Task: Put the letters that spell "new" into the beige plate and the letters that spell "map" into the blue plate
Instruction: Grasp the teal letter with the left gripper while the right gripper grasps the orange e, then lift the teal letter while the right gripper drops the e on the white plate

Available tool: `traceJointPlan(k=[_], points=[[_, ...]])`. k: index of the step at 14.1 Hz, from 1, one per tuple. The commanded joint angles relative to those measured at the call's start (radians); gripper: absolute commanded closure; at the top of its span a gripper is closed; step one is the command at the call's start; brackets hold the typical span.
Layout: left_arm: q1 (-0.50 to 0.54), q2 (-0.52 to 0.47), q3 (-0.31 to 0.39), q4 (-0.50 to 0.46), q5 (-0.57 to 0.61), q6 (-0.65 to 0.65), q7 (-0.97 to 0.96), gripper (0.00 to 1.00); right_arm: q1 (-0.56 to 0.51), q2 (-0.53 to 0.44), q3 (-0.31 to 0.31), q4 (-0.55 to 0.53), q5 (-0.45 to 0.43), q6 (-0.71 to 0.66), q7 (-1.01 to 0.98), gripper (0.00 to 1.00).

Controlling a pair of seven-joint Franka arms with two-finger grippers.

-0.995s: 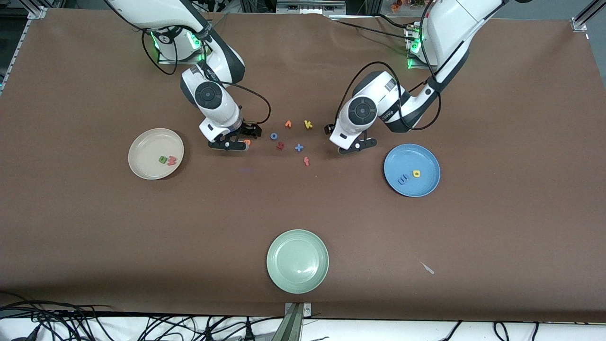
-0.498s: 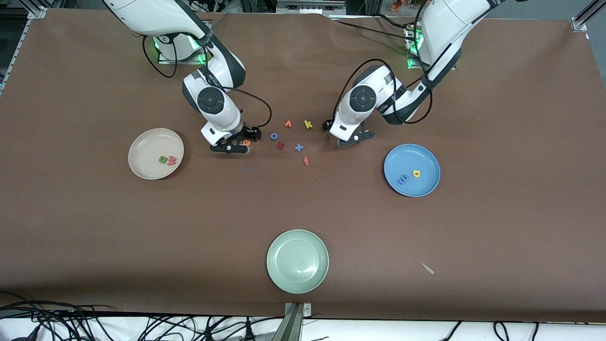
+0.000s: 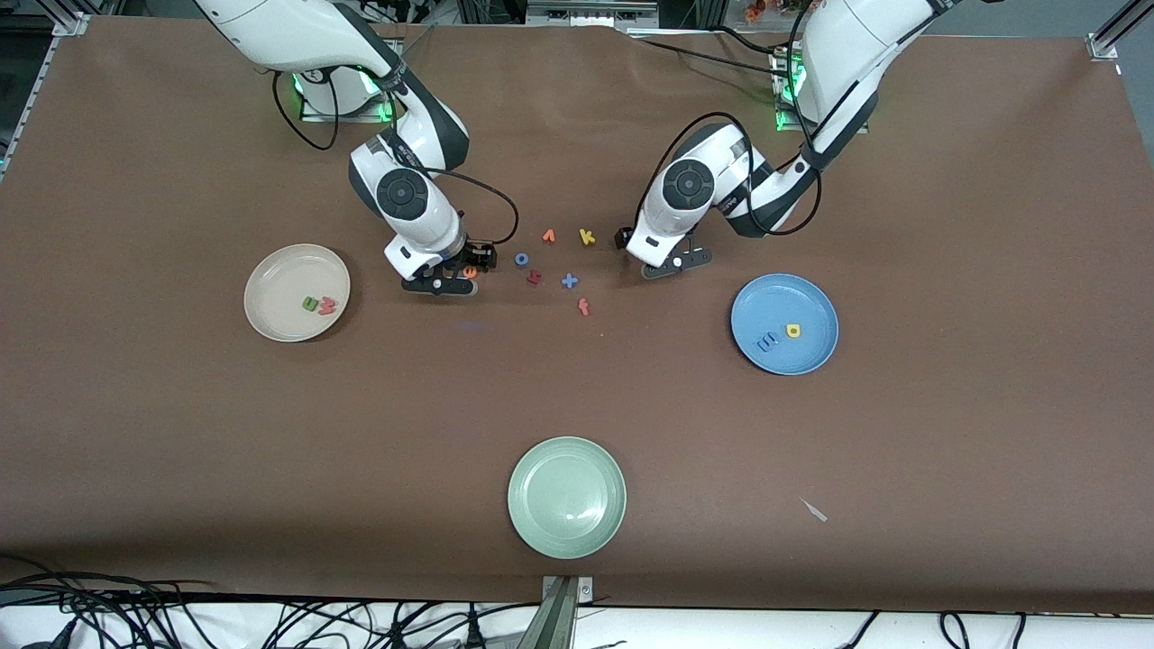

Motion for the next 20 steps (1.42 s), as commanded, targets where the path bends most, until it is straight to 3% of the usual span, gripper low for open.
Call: traceJointPlan(k=[1,6,10,16,20], points=[[0.001,-0.035,0.001,-0.025,0.025,0.010,-0.022,0.04,-0.003,0.017,0.004,0.016,-0.023,0.012,0.008,0.34],[0.006,-0.036,0.003,-0.025,0.026,0.007,-0.020,0.19,-0.006,0.029,0.002,0.022,-0.023,0.032,0.002,0.39],[0.012,-0.036,0.005,-0.025,0.026,0.007,-0.011,0.20,-0.008,0.036,-0.004,0.028,-0.034,0.032,0.002,0.43],[0.013,-0.035,0.009,-0.021,0.067,0.005,-0.016,0.26,0.000,0.043,-0.004,0.028,-0.034,0.033,0.005,0.59],[0.006,-0.033,0.008,-0.025,0.068,0.007,-0.022,0.33,0.001,0.043,-0.004,0.030,-0.034,0.038,0.003,0.77]])
